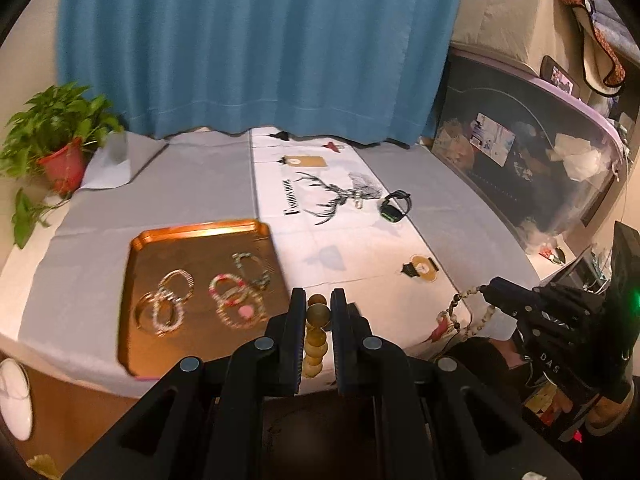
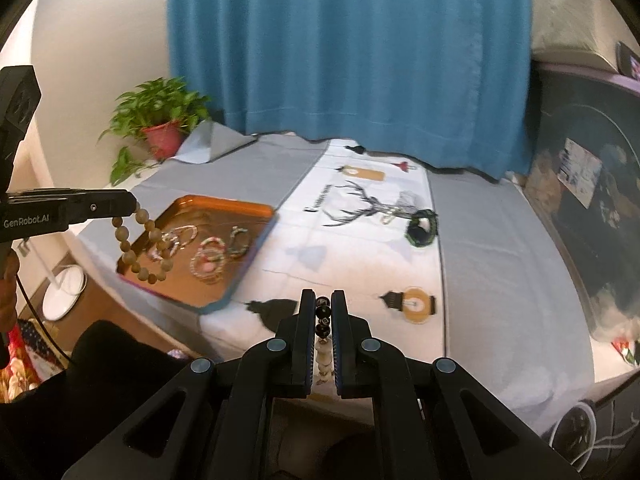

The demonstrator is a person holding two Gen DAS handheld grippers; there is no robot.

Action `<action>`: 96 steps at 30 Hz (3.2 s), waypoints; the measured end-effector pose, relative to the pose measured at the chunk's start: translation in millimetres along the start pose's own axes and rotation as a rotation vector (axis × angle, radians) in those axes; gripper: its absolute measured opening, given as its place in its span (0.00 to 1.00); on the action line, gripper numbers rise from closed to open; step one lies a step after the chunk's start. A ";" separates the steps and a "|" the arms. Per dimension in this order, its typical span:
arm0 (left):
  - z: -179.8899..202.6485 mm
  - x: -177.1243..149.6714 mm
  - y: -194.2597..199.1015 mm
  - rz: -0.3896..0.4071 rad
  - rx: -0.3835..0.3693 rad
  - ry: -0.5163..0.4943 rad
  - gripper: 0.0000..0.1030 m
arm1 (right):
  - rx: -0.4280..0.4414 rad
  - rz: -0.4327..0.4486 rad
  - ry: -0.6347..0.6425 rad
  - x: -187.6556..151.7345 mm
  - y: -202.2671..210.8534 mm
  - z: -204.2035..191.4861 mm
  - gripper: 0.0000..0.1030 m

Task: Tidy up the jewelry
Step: 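Carry both bracelets over the copper tray and open both tools to release them, then withdraw both tools from the tray and pause above the table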

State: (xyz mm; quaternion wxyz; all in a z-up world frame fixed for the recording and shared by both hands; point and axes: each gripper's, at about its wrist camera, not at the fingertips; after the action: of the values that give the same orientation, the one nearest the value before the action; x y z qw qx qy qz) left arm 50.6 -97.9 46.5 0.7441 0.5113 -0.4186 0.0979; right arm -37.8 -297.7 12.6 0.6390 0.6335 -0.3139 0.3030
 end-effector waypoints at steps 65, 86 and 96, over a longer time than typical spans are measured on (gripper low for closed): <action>-163.4 6.2 -68.9 -0.032 0.120 0.141 0.10 | 0.216 -0.106 0.153 76.1 -177.1 -155.2 0.08; -187.5 -28.6 -125.1 -0.263 0.256 0.246 0.99 | 0.170 -0.283 0.100 40.5 -212.2 -135.7 0.79; -132.9 -40.6 -62.7 -0.214 0.252 0.229 0.99 | 0.124 -0.186 0.036 30.2 -119.7 -106.9 0.79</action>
State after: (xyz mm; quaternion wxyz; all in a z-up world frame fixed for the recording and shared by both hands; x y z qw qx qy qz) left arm 130.5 -3.0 -42.3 0.7233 0.6274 -0.2587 0.1274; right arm 76.7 -192.8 -37.8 0.6296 0.6926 -0.2229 0.2725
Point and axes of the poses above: each gripper's, at about its wrist camera, not at the fingertips, and y roughly against the way its jaws point, z to its right, x to its top, and after that the axes turned 1 degree about -y, right-handed
